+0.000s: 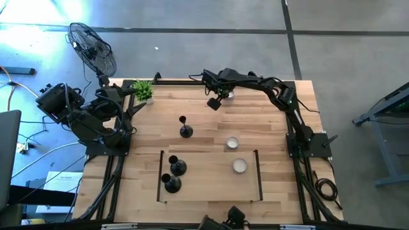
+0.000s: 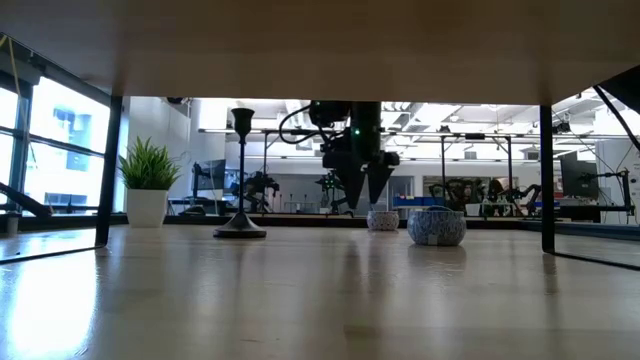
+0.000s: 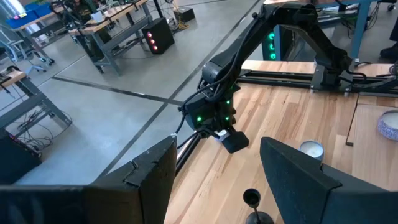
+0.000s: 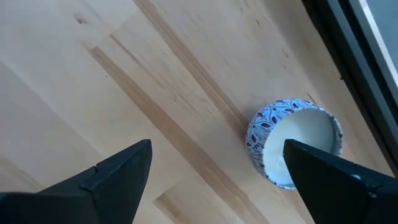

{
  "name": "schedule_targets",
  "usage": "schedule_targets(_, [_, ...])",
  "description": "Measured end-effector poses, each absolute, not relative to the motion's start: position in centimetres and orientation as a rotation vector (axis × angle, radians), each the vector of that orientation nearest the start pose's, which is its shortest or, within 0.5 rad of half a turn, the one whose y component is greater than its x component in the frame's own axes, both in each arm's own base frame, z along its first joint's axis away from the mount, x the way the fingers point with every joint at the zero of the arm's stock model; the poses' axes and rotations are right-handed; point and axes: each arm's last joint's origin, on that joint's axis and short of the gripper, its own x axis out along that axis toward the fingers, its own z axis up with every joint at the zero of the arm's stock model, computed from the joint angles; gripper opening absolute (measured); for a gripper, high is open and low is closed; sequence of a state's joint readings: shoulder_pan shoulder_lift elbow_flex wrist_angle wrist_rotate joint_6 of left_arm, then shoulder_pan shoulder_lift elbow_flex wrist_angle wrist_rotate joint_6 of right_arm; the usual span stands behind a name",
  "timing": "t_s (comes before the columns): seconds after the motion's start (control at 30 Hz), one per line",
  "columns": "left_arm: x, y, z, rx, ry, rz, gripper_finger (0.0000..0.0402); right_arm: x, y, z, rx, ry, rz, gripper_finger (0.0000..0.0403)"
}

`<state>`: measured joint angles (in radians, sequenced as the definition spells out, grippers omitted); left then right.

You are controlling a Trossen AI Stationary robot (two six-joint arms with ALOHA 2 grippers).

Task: Pick & Place candle stick holders
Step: Put the red scented candle on the shelf

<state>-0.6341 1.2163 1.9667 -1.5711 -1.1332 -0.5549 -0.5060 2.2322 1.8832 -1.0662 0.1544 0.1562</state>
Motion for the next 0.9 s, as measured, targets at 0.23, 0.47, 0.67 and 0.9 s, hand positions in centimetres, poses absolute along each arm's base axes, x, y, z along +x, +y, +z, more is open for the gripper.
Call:
schedule_targets(0.23, [11.3,-5.1,50.3,0.108,0.370,0.586,0.0227,38.9,-22.0,18.2,0.386,1.370,-0.646,0.0358])
schedule_targets(0.47, [11.4,-5.2,50.3,0.111,0.372,0.586,0.0227,37.8,-22.0,16.0,0.401,1.436,-0.679,0.0358])
schedule_targets(0.67, [11.4,-5.1,50.3,0.122,0.364,0.601,0.0227,37.7,-21.9,15.6,0.399,1.436,-0.680,0.0358])
schedule_targets(0.9, [11.4,-5.1,50.4,0.127,0.359,0.609,0.0227,38.2,-21.6,16.0,0.423,1.417,-0.605,0.0358])
